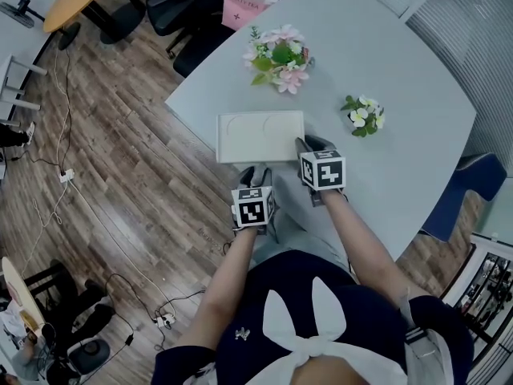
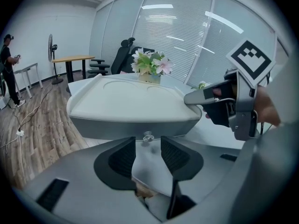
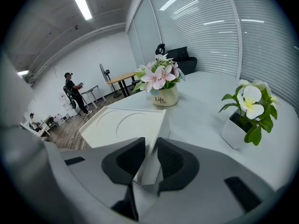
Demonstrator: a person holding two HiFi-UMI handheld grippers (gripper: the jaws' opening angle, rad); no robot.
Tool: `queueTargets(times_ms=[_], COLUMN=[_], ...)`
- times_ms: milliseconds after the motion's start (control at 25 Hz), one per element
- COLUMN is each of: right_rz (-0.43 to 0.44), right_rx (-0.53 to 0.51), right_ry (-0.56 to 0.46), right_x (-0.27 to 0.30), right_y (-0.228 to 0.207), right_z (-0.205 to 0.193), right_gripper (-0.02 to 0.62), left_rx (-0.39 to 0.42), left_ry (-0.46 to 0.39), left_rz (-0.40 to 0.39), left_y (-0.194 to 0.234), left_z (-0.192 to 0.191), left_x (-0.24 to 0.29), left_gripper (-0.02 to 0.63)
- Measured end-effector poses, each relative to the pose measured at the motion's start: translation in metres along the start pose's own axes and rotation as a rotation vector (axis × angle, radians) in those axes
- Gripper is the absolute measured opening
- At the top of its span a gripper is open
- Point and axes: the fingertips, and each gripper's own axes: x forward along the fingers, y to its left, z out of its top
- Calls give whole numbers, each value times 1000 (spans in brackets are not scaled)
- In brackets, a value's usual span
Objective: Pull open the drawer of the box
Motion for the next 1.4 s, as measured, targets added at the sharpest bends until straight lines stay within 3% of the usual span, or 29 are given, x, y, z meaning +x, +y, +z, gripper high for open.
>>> queueTargets(times_ms=[280,760,1080,1400], right_rz=[18,40,41,45], right_rx=[88,38,37,40], right_ry=[-54,-39,-47,-48], right_x=[2,3,3,1], right_y=[-1,-1,-1,0], right_z=[-2,-2,-1,-2], right_gripper=[80,84,84,84], left_rx=[11,-4,-8,-3], left_ry=[6,6,35,45], left_rz=[-9,4,55,60], left_y=[-2,-7,2,2], left_z=[-3,0,0,-1], left_x=[10,20,21,19], left_gripper=[164,162,81,80])
